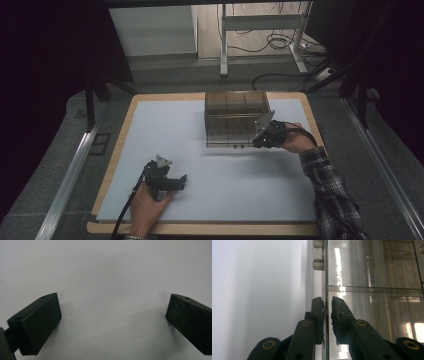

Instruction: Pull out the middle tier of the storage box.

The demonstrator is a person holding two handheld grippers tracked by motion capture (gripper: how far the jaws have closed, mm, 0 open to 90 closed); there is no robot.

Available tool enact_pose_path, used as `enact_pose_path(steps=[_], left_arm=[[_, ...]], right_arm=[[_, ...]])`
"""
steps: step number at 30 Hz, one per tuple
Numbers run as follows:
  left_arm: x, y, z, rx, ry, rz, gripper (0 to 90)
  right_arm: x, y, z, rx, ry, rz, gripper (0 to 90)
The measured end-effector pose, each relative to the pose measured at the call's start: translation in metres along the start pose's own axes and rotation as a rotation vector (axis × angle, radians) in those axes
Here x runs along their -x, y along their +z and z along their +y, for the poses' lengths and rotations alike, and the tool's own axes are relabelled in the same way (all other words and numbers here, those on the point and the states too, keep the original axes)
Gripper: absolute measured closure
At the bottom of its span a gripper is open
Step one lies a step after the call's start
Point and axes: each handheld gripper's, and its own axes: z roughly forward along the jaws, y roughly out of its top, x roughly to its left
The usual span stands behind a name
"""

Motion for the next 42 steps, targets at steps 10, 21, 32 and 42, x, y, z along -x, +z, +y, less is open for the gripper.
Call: enact_pose_path(steps=[10, 21, 32, 42], left_arm=[[0.0, 0.0, 0.0, 0.001, -0.001, 0.0, 0.0], [0.0, 0.0, 0.0, 0.001, -0.001, 0.0, 0.0], [0.0, 0.0, 0.0, 0.001, -0.002, 0.0, 0.0], [0.0, 0.0, 0.0, 0.002, -0.002, 0.0, 0.0]], right_arm=[[-0.005, -0.002, 0.0, 0.012, -0.004, -0.022, 73.1], [-0.013, -0.01, 0.006, 0.04, -0.007, -0.05, 70.4], [-0.025, -0.022, 0.012, 0.059, 0.029, -0.106, 67.4], [-0.039, -0.024, 0.014, 0.082, 0.072, -0.12, 62.4]])
